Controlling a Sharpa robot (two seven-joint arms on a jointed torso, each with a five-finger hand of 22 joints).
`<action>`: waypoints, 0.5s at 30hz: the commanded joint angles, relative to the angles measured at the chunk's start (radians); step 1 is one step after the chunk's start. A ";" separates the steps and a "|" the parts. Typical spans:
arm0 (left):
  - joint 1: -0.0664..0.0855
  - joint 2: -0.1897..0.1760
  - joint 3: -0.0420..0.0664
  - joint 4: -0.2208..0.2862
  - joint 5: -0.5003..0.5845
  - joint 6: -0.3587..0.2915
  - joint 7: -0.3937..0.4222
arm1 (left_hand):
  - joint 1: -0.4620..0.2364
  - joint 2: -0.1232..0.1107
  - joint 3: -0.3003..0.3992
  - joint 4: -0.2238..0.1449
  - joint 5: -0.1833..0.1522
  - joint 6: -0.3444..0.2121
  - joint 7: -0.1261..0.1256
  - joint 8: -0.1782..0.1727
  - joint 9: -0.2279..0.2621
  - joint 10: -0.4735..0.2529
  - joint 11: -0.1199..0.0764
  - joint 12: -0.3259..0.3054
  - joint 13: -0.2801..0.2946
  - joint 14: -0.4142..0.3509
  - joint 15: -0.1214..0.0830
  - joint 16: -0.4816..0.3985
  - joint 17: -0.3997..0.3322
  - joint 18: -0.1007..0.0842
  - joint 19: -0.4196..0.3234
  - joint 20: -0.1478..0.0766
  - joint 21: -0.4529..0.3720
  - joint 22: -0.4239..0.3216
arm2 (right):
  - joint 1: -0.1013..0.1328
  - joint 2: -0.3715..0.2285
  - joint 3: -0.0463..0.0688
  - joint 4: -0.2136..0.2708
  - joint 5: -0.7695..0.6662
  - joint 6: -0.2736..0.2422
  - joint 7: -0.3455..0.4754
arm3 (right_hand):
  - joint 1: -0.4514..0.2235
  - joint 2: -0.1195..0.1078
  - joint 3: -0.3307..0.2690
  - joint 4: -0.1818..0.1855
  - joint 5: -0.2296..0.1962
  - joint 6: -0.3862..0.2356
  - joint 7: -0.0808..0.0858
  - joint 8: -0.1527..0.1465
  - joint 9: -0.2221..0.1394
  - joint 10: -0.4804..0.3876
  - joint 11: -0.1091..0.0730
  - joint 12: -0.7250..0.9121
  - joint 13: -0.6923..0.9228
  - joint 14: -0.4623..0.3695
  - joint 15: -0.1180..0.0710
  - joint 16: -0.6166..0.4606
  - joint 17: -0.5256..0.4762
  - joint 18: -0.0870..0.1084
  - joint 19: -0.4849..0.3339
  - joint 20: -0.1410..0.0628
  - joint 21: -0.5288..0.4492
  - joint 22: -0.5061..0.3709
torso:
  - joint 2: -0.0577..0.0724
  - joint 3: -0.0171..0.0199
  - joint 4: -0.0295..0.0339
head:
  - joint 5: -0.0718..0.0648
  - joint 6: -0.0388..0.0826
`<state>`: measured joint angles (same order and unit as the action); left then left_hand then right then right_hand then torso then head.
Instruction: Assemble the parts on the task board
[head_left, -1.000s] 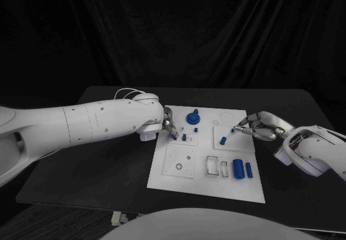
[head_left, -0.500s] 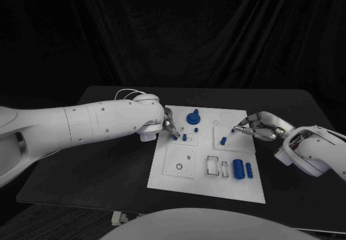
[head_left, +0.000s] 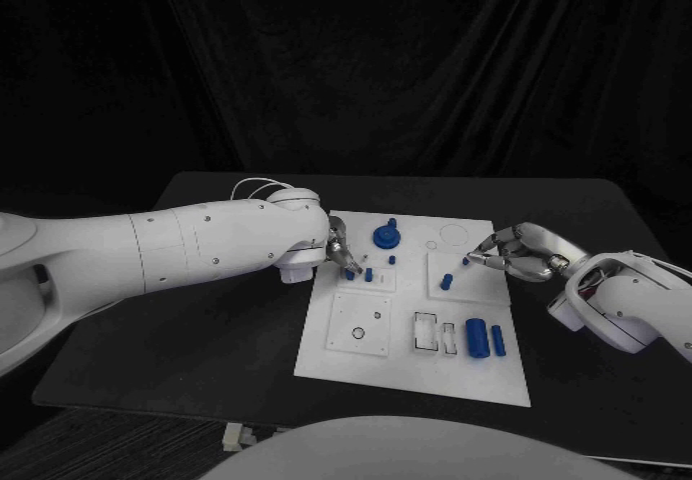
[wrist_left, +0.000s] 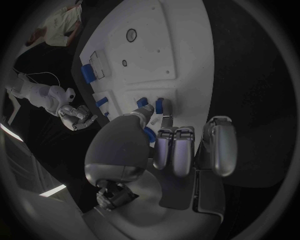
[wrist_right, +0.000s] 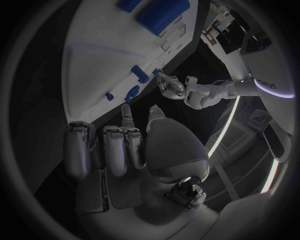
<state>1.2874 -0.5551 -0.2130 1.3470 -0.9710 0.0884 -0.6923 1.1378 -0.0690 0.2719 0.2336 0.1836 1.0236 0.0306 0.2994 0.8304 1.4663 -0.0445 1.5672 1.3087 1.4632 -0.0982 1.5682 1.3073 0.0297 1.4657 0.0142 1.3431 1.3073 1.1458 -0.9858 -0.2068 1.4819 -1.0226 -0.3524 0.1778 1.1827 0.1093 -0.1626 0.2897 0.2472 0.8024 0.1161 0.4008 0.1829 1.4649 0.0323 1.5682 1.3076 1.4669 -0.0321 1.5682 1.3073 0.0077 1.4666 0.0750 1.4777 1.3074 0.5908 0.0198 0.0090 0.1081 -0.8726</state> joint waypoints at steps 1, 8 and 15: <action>-0.002 0.003 0.001 -0.001 0.005 0.020 0.001 | 0.001 0.009 -0.018 0.004 -0.005 -0.007 -0.002 0.027 0.023 0.099 -0.001 -0.005 0.255 0.108 -0.001 0.003 0.263 0.014 0.056 -0.002 -0.008 0.205 | -0.003 -0.001 0.000 0.001 0.000 0.003 -0.009 | 0.001 0.002 -0.004 -0.003 0.006 -0.003 0.003 0.000 0.002 0.106 0.008 0.003 0.263 0.104 0.006 0.003 0.263 0.021 0.052 0.007 -0.003 0.226 | 0.000 0.0001 0.0000 | 0.000 0.000; -0.003 0.005 0.001 -0.002 0.005 0.023 -0.001 | 0.007 0.013 -0.033 0.011 -0.002 -0.015 -0.005 0.052 0.047 0.099 -0.004 -0.004 0.255 0.108 -0.003 0.003 0.263 0.013 0.056 -0.004 -0.007 0.206 | -0.003 0.000 0.000 0.002 0.000 0.005 -0.009 | 0.003 0.002 -0.004 -0.003 0.008 -0.003 0.003 0.000 0.002 0.106 0.008 0.003 0.263 0.104 0.006 0.003 0.263 0.021 0.052 0.007 -0.004 0.225 | 0.000 0.0003 0.0003 | 0.000 0.000; -0.003 0.004 0.001 -0.002 0.005 0.027 -0.006 | 0.027 0.022 -0.050 0.018 0.024 -0.031 -0.012 0.103 0.101 0.099 -0.010 -0.004 0.255 0.108 -0.008 0.003 0.263 0.014 0.057 -0.008 -0.009 0.206 | -0.004 0.000 0.000 0.002 0.000 0.006 -0.009 | 0.003 0.002 -0.004 -0.003 0.008 -0.003 0.003 0.000 0.002 0.106 0.008 0.003 0.263 0.104 0.006 0.003 0.263 0.021 0.052 0.007 -0.004 0.225 | 0.000 0.0002 0.0005 | 0.001 0.000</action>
<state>1.2865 -0.5526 -0.2130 1.3434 -0.9710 0.1026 -0.6973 1.1590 -0.0478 0.2264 0.2524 0.2071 0.9951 0.0162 0.4022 0.9307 1.4657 -0.0451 1.5672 1.3086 1.4670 -0.1018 1.5682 1.3073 0.0297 1.4657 0.0142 1.3381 1.3073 1.1450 -0.9856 -0.2068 1.4823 -1.0224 -0.3512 0.1778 1.1827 0.1093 -0.1626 0.2897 0.2515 0.8024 0.1161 0.4008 0.1829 1.4649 0.0323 1.5682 1.3075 1.4669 -0.0321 1.5683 1.3073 0.0243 1.4666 0.0750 1.4777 1.3073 0.5909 0.0198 0.0091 0.1086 -0.8726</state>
